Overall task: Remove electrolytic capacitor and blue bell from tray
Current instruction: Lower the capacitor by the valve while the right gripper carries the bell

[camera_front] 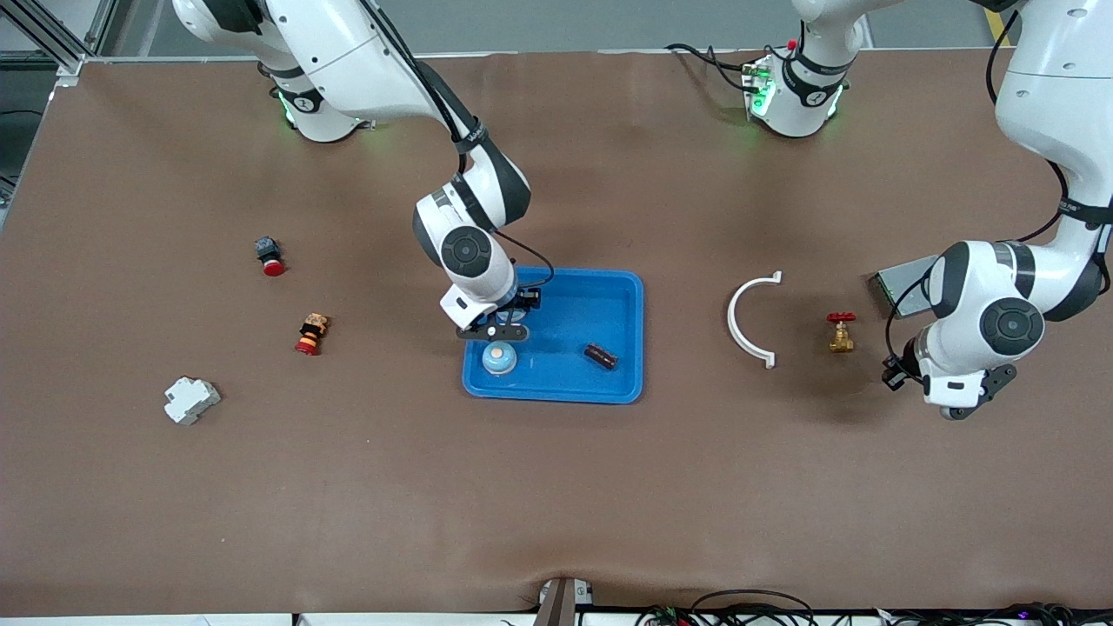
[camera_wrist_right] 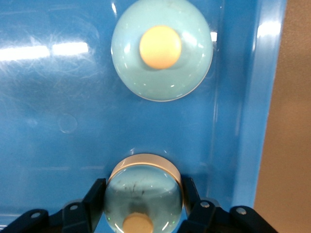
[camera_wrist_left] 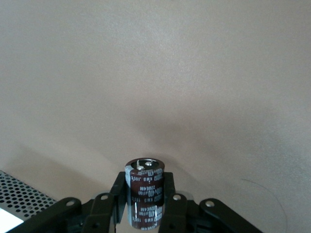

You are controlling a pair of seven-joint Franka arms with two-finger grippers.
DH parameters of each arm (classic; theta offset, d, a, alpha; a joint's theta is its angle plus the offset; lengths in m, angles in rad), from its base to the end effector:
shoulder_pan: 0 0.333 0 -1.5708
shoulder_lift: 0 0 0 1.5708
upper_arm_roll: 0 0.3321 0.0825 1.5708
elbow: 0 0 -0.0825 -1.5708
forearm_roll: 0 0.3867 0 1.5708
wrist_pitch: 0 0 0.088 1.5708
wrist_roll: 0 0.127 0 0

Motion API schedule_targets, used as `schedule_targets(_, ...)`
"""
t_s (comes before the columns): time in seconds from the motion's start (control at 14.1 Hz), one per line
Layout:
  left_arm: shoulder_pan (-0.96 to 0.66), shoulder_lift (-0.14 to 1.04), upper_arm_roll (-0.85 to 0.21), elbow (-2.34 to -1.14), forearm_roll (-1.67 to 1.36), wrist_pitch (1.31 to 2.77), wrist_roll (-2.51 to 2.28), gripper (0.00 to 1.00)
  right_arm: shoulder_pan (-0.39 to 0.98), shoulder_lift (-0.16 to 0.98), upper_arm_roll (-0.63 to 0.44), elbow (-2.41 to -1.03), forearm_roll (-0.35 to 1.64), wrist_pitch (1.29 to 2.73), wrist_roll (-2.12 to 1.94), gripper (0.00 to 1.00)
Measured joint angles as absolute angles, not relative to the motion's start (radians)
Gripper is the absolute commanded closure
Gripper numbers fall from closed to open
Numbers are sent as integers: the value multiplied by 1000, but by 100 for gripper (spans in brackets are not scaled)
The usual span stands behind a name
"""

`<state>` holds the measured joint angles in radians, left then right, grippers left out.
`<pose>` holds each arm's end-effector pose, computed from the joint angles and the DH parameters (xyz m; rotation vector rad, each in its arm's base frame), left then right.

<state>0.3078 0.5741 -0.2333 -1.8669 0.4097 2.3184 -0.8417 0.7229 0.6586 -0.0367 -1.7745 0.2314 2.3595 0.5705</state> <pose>0.6342 0.0667 0.1969 -2.8050 -0.9472 0.0393 0.5071 0.4252 0.1727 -3.0670 0.0733 0.2100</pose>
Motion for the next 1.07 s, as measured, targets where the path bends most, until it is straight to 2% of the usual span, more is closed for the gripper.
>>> schedule_targets(0.07,308,577,-234,-1863,410,2319,-842,9,723,658,-39,-1772,231,2356,571,98)
schedule_targets(0.14,307,579,-235,-1860,410,2319,-842,0,723,652,-41,-1766,231,2347,571,98)
schedule_targets(0.28,307,579,-235,-1858,410,2319,-842,0,720,611,-49,-1750,231,2278,571,98)
schedule_targets(0.5,307,579,-236,-1853,410,2319,-842,0,678,490,-61,-1731,231,2110,565,98)
schedule_targets(0.78,302,577,-249,-1831,410,2314,-843,0,545,329,-64,-1727,217,1933,422,98)
schedule_targets(1.07,302,566,-285,-1816,373,2283,-851,0,423,242,-66,-1735,89,1833,232,98)
